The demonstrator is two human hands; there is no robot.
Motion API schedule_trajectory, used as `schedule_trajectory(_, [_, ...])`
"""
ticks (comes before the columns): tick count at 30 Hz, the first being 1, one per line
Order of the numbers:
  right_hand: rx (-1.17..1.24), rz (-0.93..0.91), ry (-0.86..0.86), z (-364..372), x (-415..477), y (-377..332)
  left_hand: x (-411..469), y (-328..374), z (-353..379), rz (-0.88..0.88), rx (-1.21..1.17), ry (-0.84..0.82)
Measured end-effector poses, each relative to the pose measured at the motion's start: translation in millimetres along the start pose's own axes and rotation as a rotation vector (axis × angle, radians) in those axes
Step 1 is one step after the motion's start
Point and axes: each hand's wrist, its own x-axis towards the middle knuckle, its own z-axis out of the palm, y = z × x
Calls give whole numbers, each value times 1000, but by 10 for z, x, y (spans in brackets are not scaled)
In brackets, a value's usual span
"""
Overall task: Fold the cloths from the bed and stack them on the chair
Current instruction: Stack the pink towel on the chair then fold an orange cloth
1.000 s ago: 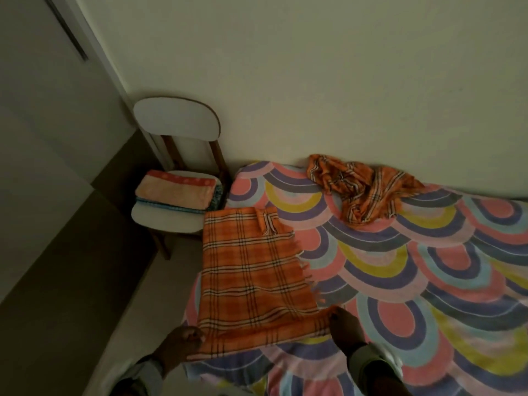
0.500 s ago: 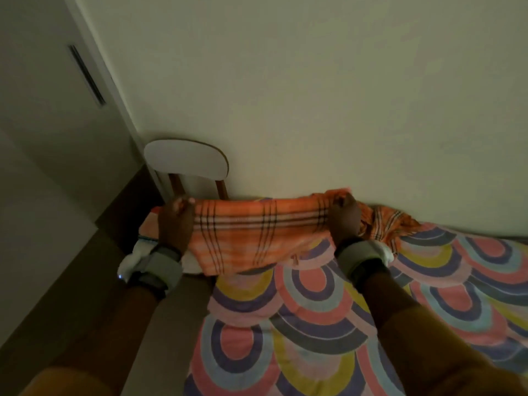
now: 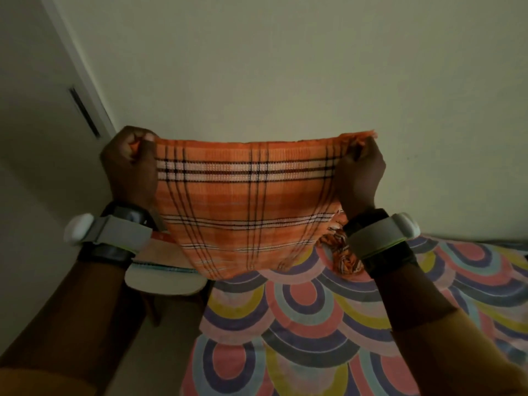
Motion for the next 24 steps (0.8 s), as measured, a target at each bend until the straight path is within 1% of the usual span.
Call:
schedule_trajectory(3, [-3,7,-41,-59,81,29,-57,58,37,-20,10,10])
schedule_trajectory(6, [-36,33,-109,72,156,117,-98,-87,150,-36,38,-24])
schedule_trajectory(8, [-60,58,-162,241,224,236,-110,-281,286,-87,76,-50])
schedule_trajectory(11, [-131,135,-238,572,319,453,-61,-603,525,-169,135,-139])
schedule_trajectory(13, [-165,185,-275,830,419,585,56,-812,674,-206,133,-187])
schedule_trajectory(16, [-173,243,-298,1023,554,671,198,-911,821,-209,167,-236])
schedule_trajectory(21, [-126,288,-289,1190,719,582,446,-908,876,-210,118,-212])
schedule_trajectory(24, [-100,257,-285,1201,703,490,452,-864,783,-221,81,-191])
